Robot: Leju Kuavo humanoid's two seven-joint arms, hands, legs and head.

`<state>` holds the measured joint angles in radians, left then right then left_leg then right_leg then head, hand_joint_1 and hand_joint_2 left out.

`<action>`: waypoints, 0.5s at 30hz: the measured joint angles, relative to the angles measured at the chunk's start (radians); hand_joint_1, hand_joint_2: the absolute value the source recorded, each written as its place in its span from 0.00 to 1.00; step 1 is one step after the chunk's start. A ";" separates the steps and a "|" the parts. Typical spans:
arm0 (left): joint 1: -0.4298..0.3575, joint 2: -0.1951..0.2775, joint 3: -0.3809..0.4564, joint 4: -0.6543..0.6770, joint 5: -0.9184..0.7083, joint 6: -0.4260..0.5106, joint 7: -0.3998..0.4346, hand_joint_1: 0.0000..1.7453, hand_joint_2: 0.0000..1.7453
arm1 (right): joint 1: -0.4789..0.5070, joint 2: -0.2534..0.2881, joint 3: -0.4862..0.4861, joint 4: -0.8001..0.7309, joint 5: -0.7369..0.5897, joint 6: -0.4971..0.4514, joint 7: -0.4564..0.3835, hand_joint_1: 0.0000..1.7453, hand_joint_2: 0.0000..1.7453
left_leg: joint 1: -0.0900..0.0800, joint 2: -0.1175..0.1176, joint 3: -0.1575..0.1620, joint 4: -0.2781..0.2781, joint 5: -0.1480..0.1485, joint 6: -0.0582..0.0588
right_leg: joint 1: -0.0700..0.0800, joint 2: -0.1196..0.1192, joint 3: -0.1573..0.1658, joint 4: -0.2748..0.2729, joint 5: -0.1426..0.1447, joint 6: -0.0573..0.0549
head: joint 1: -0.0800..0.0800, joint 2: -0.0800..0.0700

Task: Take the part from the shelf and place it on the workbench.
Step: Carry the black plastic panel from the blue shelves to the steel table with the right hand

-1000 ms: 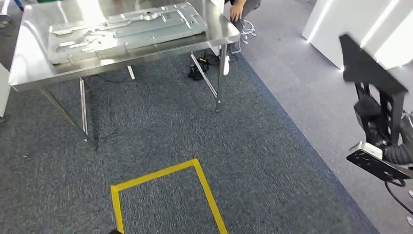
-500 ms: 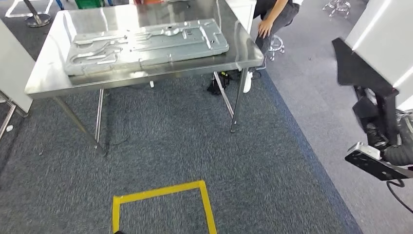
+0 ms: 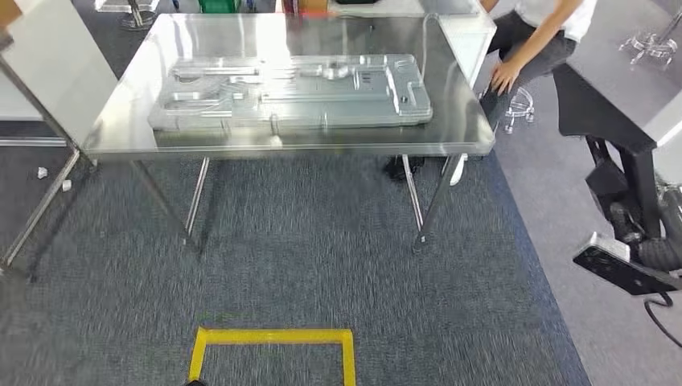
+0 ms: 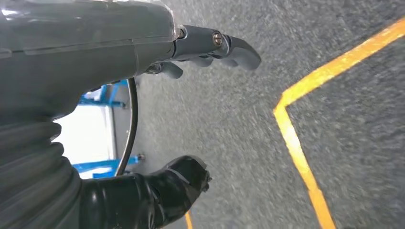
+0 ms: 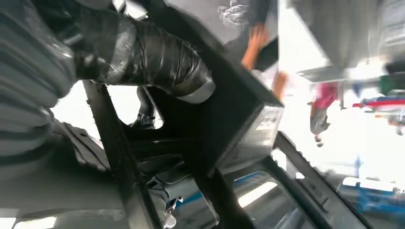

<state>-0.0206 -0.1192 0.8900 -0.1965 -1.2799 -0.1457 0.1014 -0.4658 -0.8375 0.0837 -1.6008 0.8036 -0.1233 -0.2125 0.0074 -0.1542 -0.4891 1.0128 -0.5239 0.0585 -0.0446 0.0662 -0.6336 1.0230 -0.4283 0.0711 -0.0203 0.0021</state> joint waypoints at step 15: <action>-0.002 0.000 0.009 0.000 -0.001 0.000 -0.003 0.00 1.00 | -0.068 -0.009 0.049 0.018 0.019 0.034 0.002 1.00 1.00 | -0.019 0.216 -0.181 0.020 0.132 -0.015 | 0.032 -0.181 0.167 -0.036 -0.109 -0.048 | -0.012 0.000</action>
<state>-0.0230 -0.1190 0.8990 -0.1965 -1.2810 -0.1460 0.0979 -0.5340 -0.8461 0.1331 -1.5828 0.8221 -0.0895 -0.2102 -0.0120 0.0614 -0.6703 1.0333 -0.3922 0.0436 -0.0125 -0.1152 -0.4670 0.9868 -0.5376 0.0230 -0.0324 0.0022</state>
